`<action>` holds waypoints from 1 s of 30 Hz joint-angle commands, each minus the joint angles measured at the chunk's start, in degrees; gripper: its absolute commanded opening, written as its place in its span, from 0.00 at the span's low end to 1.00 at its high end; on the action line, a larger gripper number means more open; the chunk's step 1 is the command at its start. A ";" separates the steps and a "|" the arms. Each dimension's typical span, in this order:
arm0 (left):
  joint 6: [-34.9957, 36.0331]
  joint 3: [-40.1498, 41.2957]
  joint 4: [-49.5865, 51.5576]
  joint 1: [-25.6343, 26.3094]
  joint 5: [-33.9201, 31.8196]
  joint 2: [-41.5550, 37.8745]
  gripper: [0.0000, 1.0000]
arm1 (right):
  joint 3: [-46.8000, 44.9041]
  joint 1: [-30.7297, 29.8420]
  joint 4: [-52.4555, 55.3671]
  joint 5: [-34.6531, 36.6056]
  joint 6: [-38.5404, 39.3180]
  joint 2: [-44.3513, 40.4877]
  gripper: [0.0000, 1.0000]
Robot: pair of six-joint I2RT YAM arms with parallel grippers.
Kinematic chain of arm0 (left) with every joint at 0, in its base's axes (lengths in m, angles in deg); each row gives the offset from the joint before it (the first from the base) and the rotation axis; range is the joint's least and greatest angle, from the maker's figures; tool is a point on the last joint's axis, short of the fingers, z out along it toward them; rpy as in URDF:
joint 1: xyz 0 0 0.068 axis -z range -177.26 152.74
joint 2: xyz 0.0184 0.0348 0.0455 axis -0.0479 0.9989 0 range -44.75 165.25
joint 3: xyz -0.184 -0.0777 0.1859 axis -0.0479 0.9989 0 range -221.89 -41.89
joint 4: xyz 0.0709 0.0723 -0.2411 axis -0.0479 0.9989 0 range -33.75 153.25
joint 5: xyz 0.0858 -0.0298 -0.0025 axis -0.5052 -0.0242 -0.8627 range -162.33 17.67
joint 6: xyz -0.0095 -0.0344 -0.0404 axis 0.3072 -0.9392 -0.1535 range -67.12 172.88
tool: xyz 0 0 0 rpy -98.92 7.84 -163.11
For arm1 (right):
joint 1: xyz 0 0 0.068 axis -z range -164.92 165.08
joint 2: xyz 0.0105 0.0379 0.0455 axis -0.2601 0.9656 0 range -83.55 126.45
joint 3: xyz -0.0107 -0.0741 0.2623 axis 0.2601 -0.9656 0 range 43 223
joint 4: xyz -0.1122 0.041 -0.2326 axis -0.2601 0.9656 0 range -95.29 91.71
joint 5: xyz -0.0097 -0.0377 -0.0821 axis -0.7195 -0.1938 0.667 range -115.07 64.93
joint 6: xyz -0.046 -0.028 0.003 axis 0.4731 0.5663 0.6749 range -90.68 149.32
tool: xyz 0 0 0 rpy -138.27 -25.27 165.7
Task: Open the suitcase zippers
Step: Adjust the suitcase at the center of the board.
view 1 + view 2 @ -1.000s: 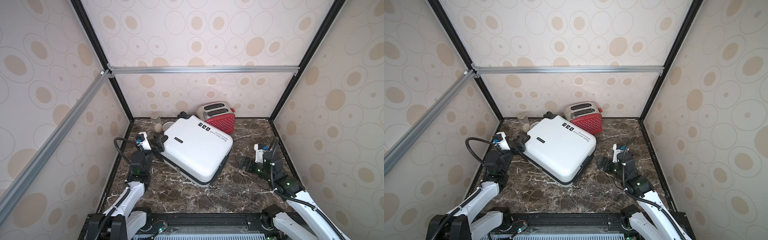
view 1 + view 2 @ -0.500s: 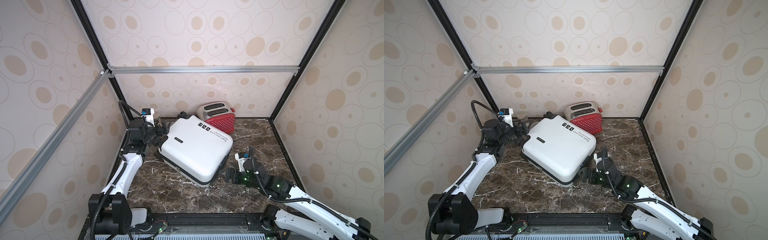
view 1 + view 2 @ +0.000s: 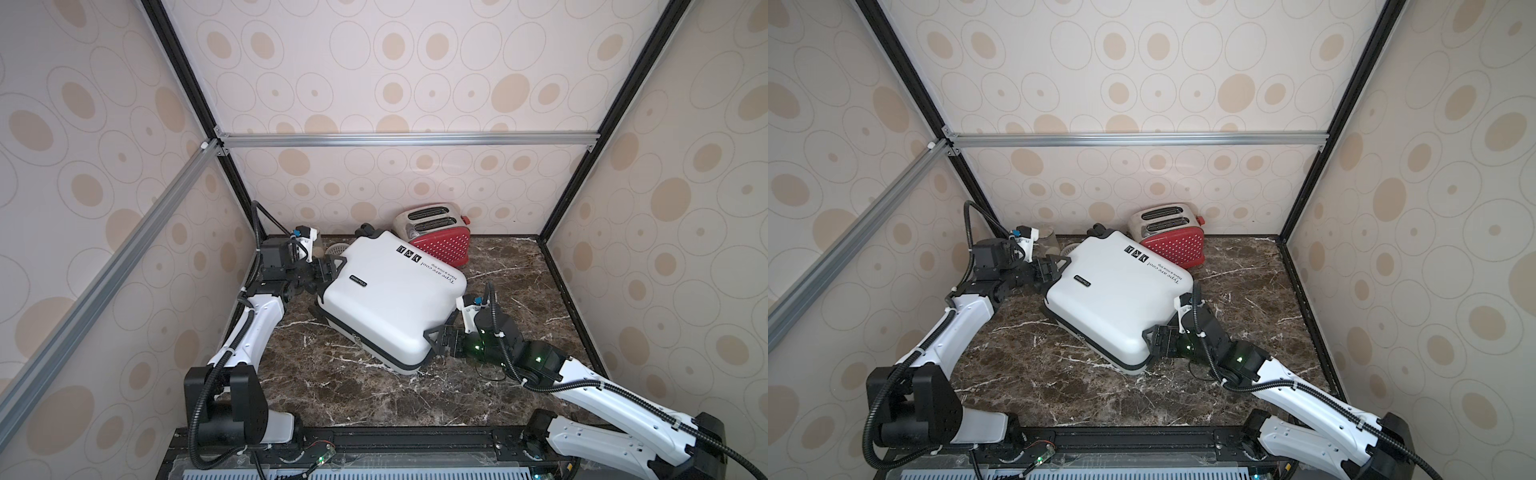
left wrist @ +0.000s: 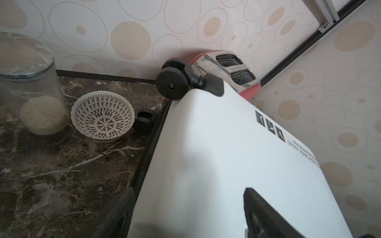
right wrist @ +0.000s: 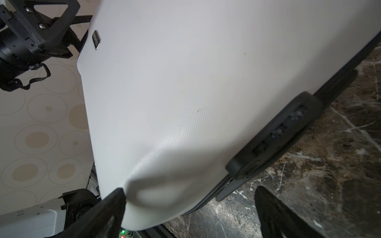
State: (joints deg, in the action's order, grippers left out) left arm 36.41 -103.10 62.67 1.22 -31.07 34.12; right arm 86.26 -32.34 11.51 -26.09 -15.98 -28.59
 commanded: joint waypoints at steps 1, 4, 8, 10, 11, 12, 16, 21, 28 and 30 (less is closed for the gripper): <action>1.90 3.21 4.55 0.13 5.24 -2.79 0.82 | 2.30 1.11 0.07 1.28 2.85 1.21 1.00; 2.57 6.21 5.57 0.22 6.21 -5.33 0.81 | 3.14 4.17 0.47 0.33 4.65 1.48 1.00; 2.40 9.69 5.51 0.33 8.77 -8.35 0.80 | 3.54 9.59 -1.31 -5.06 6.14 3.32 1.00; 2.58 11.08 5.76 0.54 9.22 -9.84 0.80 | 5.02 10.79 -0.75 -6.41 7.42 5.69 0.99; 2.28 11.82 5.44 0.62 9.43 -10.49 0.80 | 5.88 11.10 -0.15 -6.68 7.92 6.71 0.99; 2.06 12.73 5.06 0.83 10.20 -11.06 0.80 | 6.74 11.44 0.58 -6.71 8.26 7.68 0.99; 2.42 14.60 6.10 1.58 11.41 -12.66 0.79 | 8.65 13.67 0.08 -8.30 10.13 9.68 0.99; 2.11 17.48 6.64 2.86 12.36 -15.31 0.79 | 10.55 18.81 -1.30 -12.96 12.39 13.34 0.99; -2.34 23.26 3.08 7.44 11.93 -21.23 0.78 | 15.96 23.81 -1.77 -17.13 17.88 21.34 0.98; -4.58 25.31 0.30 9.55 10.79 -23.42 0.78 | 17.20 25.85 -2.27 -18.40 19.25 23.20 0.98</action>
State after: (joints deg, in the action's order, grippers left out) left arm 36.74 -81.76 57.90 6.29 -25.37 11.48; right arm 102.09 -7.16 11.64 -38.77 -1.16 -8.42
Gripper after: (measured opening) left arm 0.783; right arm 0.984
